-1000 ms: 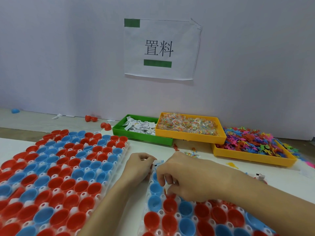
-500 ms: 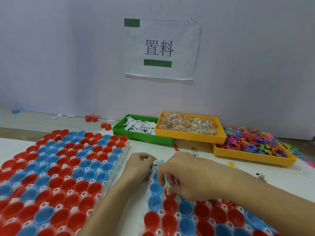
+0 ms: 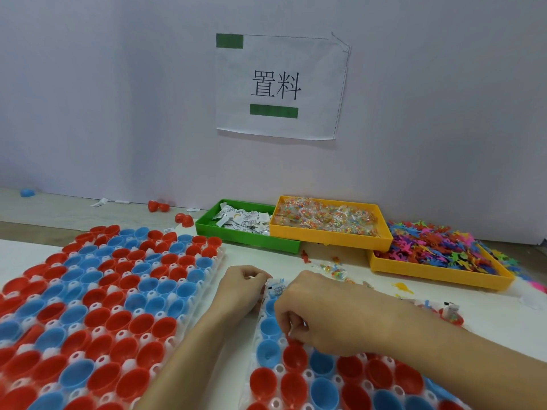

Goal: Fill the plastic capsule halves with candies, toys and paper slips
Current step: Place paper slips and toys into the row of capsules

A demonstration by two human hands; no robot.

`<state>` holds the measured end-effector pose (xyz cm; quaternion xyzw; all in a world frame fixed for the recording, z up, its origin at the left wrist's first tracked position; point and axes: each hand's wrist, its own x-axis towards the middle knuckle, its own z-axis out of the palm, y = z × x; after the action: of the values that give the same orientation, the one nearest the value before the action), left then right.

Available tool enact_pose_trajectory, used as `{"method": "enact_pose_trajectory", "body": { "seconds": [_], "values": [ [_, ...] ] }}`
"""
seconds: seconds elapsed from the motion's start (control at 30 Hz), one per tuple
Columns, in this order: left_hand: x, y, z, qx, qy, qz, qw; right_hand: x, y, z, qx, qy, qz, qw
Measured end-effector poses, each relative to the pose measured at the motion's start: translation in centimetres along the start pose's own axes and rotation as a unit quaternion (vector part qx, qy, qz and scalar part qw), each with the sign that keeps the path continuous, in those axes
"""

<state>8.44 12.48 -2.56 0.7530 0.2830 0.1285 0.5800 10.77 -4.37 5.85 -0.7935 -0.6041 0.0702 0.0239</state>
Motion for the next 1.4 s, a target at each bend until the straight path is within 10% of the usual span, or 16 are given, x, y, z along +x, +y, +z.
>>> {"method": "enact_pose_trajectory", "body": {
  "seconds": [0.53,0.83,1.03,1.4],
  "values": [
    [-0.2,0.1,-0.1,-0.011,-0.008,-0.01,1.0,-2.2,2.5,-2.6,0.092,0.12,0.045,0.988],
    [-0.9,0.3,0.0,0.008,-0.015,0.003,1.0,-11.2,15.0,-0.3,0.221,0.342,0.304,0.862],
    [-1.0,0.4,0.1,-0.02,-0.028,-0.014,0.999,-13.3,18.6,5.0,0.272,0.306,0.385,0.827],
    [-0.6,0.5,0.0,-0.082,0.02,-0.038,0.996,-10.5,20.4,3.0,0.279,0.13,0.299,0.903]
  ]
}}
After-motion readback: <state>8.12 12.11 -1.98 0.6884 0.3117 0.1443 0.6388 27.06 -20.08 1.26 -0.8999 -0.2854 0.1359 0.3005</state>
